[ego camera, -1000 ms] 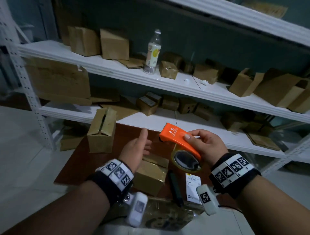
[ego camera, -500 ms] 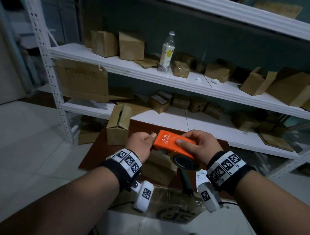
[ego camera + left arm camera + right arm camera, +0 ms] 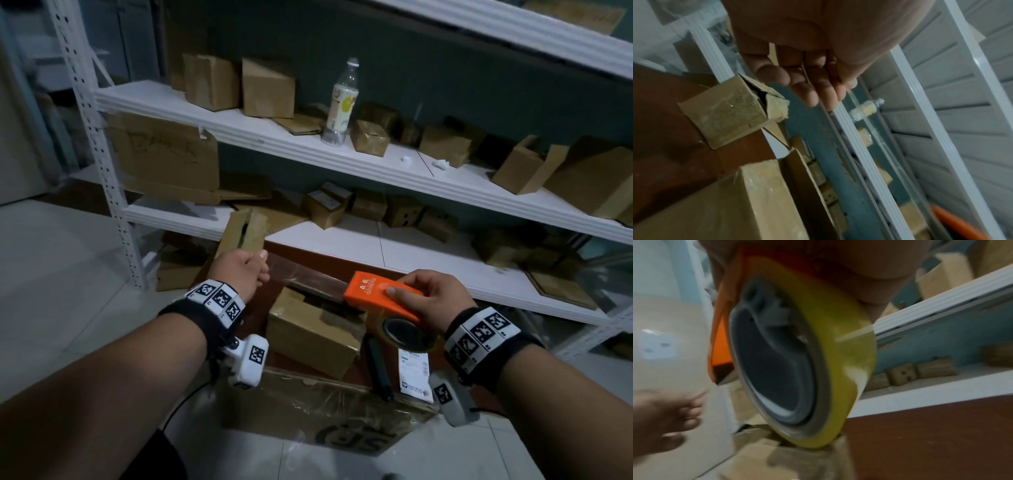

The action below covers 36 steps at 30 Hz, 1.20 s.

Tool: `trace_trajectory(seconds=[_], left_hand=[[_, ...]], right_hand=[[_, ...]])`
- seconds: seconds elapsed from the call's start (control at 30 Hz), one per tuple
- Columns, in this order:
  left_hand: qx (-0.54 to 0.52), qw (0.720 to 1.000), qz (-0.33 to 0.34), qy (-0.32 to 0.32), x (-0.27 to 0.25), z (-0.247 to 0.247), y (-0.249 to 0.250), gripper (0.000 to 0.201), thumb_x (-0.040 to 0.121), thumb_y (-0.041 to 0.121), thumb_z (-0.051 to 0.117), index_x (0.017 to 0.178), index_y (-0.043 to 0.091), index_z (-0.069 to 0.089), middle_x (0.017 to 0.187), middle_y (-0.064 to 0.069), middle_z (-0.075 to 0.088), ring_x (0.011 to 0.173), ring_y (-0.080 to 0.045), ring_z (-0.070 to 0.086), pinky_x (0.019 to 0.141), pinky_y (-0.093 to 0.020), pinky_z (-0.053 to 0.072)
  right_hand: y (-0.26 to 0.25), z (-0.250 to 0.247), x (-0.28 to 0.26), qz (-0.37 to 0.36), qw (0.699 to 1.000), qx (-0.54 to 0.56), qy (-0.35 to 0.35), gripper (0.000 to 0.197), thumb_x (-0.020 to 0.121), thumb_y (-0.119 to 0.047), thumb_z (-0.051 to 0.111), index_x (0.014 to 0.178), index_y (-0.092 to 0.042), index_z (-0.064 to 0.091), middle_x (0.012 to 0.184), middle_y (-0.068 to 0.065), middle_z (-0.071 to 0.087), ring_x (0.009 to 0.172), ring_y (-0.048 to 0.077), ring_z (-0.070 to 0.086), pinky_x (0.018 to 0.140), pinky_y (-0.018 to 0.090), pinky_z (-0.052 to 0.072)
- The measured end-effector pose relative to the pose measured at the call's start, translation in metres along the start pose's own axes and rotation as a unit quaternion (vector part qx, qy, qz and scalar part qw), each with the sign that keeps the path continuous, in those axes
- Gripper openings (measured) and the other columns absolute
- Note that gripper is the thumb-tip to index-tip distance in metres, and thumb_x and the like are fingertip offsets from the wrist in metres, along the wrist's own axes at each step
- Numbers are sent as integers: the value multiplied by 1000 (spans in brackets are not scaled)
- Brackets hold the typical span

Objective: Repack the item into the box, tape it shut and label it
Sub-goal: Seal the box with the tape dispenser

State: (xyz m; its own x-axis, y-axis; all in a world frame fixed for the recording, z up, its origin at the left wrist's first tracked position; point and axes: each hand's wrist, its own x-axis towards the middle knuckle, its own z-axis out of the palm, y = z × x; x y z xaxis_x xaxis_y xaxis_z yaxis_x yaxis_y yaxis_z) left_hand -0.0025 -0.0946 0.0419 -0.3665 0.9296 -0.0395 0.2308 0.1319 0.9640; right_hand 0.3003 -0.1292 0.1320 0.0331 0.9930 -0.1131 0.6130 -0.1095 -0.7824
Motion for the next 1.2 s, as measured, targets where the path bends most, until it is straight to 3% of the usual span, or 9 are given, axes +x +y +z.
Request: trace_trajectory(seconds=[0.13,0.3,0.37,0.5,0.63,0.77,0.9,1.07,1.2], left_hand=[[-17,999,-35,-14,12,8,-21,42,98,35,58,65,10,66,55,0,67,56,-22,63,67,-42,55],[-58,994,-87,-29,28,18,-15,40,102,33,51,71,9,59,68,-6,65,57,-19,60,48,-28,41],[-83,991,-100,-27,33,21,-15,35,102,29,52,74,8,58,78,-10,66,63,-22,63,50,-30,44],[-169,970,-168,-46,41,32,-29,28,104,25,49,82,7,52,88,-11,63,81,-33,65,68,-43,52],[-189,956,-218,-58,49,39,-57,32,104,29,48,88,2,51,97,-15,63,80,-38,69,68,-49,56],[-148,960,-234,-42,58,48,-78,36,104,29,50,82,0,56,89,-14,65,71,-32,67,57,-40,54],[-142,962,-232,-38,71,55,-94,39,101,29,54,74,2,60,86,-16,68,70,-30,66,58,-36,52],[-68,972,-213,-76,79,62,-106,42,98,39,56,73,6,61,77,-16,64,67,-29,59,55,-32,49],[3,965,-232,-123,78,64,-111,54,86,54,68,62,10,47,52,-13,51,42,-23,47,44,-24,38]], right_hand=[[9,-3,8,18,1000,-5,3,27,73,-43,84,90,-26,73,88,2,75,65,16,73,48,22,52],[10,7,27,32,999,-27,-6,27,75,-46,82,92,-29,71,91,-1,72,76,19,71,53,27,53],[12,12,38,42,998,-47,-15,27,75,-47,81,93,-31,70,92,-2,71,79,19,69,57,30,55],[21,23,61,52,995,-84,-25,29,73,-50,82,90,-30,70,89,-3,72,79,17,70,62,31,56],[37,38,79,45,991,-118,-31,28,72,-51,83,84,-28,72,82,-6,74,77,15,71,70,34,60],[54,52,88,42,991,-121,-35,27,72,-50,83,79,-27,71,75,-5,74,71,13,71,63,30,57],[68,59,93,28,994,-101,-17,26,74,-43,84,75,-20,70,66,-5,69,61,11,64,56,22,45],[75,64,97,16,997,-77,-14,27,74,-38,84,73,-17,69,60,-4,66,58,11,61,59,27,47],[77,65,99,22,997,-71,-22,28,73,-43,84,74,-20,68,67,1,70,64,17,66,63,35,53]])
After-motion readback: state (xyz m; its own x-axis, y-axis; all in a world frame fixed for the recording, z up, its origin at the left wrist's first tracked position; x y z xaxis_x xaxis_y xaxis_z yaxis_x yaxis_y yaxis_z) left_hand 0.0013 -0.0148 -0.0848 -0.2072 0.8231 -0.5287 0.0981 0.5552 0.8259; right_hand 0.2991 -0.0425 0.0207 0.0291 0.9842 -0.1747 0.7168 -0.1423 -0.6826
